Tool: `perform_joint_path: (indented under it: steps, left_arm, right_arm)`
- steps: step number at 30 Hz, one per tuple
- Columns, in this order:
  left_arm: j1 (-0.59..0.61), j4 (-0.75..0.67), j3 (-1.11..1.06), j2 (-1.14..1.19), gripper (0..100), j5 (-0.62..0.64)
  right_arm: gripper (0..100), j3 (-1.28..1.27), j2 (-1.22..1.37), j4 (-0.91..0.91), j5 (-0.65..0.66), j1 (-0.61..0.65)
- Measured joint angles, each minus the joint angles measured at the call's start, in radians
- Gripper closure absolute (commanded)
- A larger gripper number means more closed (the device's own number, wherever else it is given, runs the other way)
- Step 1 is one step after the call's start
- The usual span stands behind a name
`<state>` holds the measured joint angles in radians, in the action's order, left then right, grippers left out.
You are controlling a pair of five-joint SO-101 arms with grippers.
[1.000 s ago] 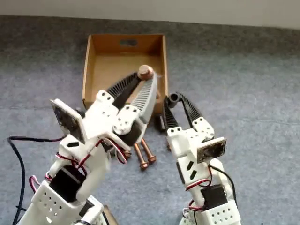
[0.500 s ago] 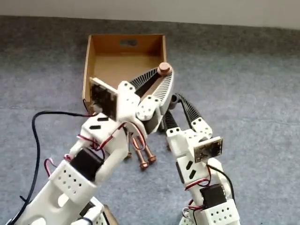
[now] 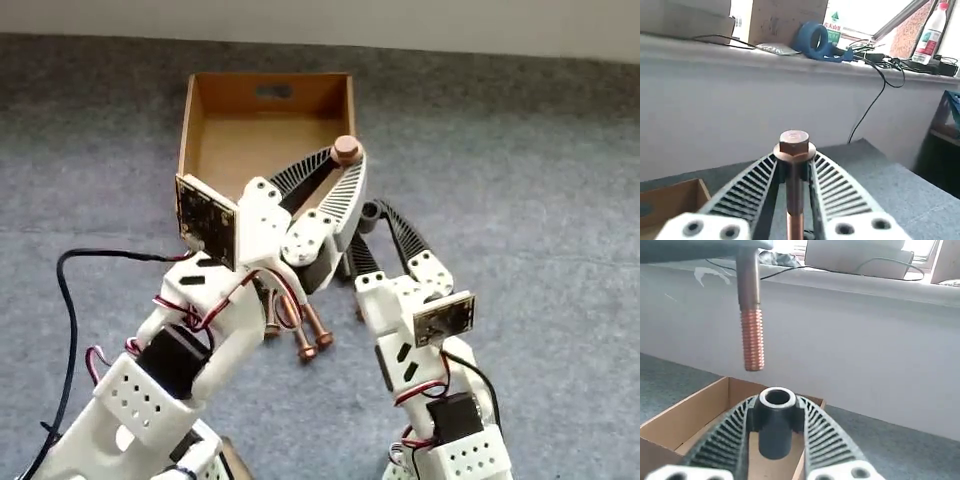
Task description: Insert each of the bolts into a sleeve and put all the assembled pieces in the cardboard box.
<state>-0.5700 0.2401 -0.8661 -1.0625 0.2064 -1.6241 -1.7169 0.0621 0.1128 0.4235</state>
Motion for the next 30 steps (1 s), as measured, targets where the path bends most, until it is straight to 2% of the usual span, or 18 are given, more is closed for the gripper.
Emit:
perform_joint_path:
  steps: [8,15,30]
  left_arm:
    - [-0.012,-0.014,0.0,0.04,99,-0.005]
    - [-0.055,-0.054,0.0,0.144,99,-0.101]
    - [-0.058,-0.055,0.015,0.153,99,-0.109]
  right_arm:
    - [99.2,0.0,0.0,0.0,0.0,0.0]
    - [99.2,0.0,0.0,0.0,0.0,0.0]
    - [99.2,0.0,-0.002,0.0,0.0,0.0]
